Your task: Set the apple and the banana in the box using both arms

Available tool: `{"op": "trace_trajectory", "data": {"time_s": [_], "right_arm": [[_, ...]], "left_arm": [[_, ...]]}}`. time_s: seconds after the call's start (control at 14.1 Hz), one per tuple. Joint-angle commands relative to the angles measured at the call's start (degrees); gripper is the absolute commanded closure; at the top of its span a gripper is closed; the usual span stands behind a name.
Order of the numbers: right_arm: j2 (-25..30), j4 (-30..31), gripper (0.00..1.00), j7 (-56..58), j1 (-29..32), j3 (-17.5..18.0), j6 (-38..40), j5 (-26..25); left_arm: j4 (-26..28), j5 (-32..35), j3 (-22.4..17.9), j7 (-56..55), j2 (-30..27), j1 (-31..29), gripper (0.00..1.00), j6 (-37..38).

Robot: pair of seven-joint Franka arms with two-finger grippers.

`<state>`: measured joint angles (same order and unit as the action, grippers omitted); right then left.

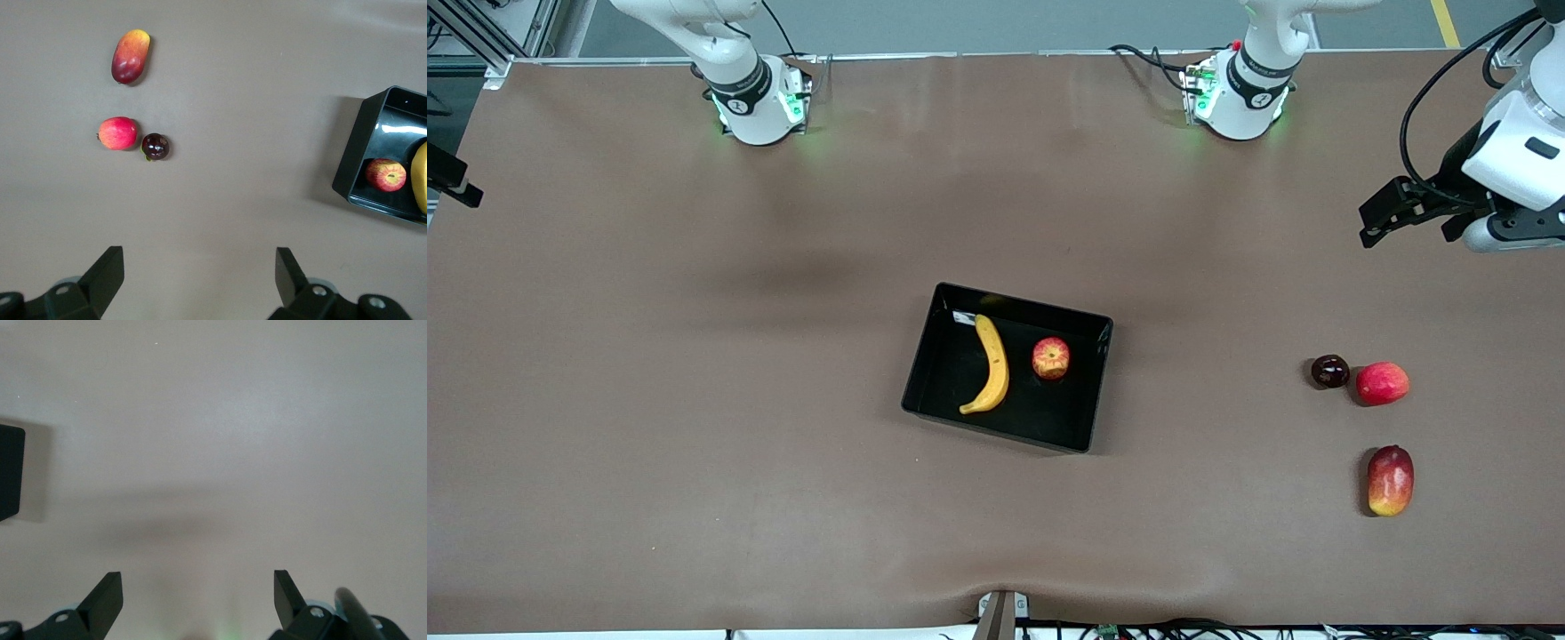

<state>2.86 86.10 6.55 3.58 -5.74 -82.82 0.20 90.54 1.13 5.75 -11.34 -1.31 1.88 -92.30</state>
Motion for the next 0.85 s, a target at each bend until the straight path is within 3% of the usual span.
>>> {"op": "trace_trajectory", "data": {"time_s": [0.0, 0.78], "right_arm": [[0.1, -0.3, 0.0, 0.7, 0.3, 0.2, -0.1, -1.0], [0.1, -0.3, 0.0, 0.7, 0.2, 0.2, -0.1, -1.1]], "left_arm": [[0.2, 0.1, 0.4, -0.5, -1.1, 0.0, 0.0, 0.5], [-0.3, 0.2, 0.3, -0.1, -1.1, -0.5, 0.0, 1.2]]}}
